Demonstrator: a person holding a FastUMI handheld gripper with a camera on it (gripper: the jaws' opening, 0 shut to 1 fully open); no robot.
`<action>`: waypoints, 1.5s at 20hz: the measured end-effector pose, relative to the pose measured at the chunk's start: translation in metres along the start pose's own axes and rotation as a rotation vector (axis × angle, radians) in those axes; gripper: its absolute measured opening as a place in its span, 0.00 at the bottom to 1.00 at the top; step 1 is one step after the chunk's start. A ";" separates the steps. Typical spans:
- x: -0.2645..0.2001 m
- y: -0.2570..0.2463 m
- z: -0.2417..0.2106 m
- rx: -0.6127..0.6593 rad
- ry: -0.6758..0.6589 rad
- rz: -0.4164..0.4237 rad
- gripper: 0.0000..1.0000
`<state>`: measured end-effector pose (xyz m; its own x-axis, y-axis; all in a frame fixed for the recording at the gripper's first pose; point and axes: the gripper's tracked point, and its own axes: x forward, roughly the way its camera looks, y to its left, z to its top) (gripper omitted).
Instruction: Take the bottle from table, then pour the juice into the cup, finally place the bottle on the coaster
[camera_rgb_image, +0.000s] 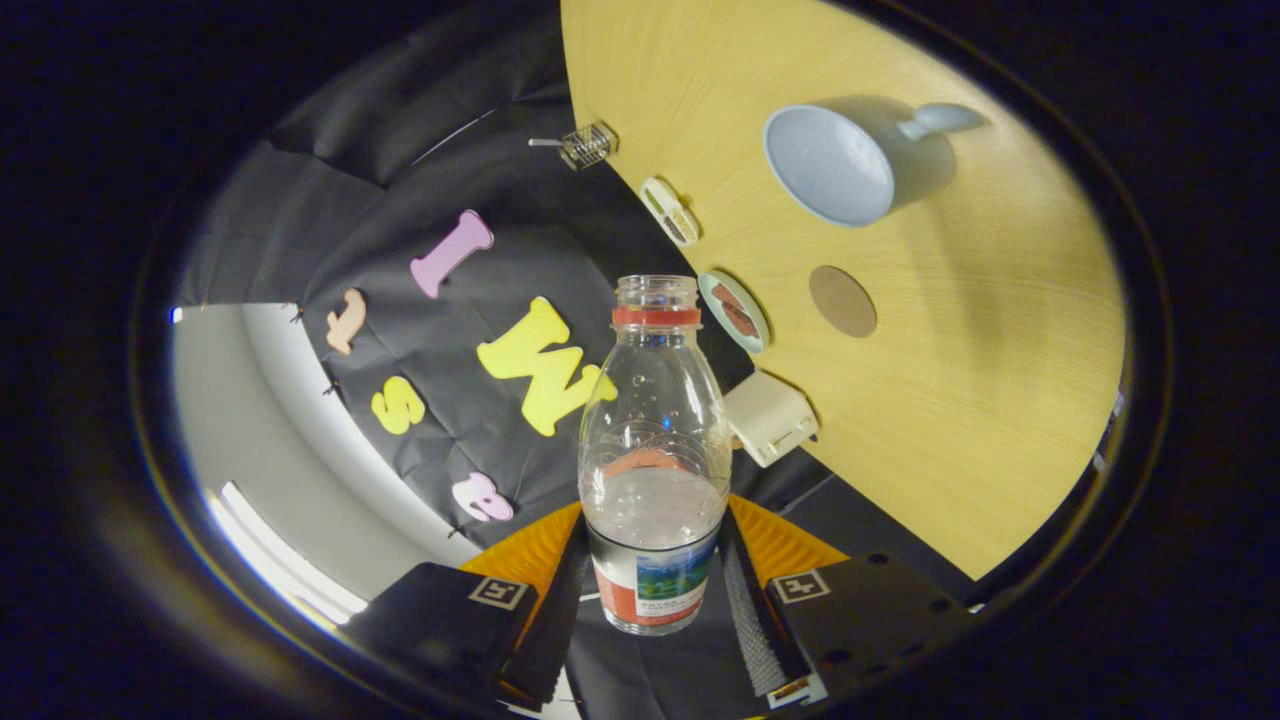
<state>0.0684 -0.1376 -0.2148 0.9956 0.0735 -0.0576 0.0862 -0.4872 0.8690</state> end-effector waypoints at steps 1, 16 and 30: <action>-0.001 0.001 0.000 -0.022 0.003 -0.001 0.74; -0.034 -0.037 -0.053 -0.899 0.111 -0.091 0.74; -0.014 -0.035 -0.038 -1.741 -0.137 -0.151 0.75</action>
<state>0.0497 -0.0886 -0.2259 0.9867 -0.0862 -0.1380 0.1263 0.9406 0.3152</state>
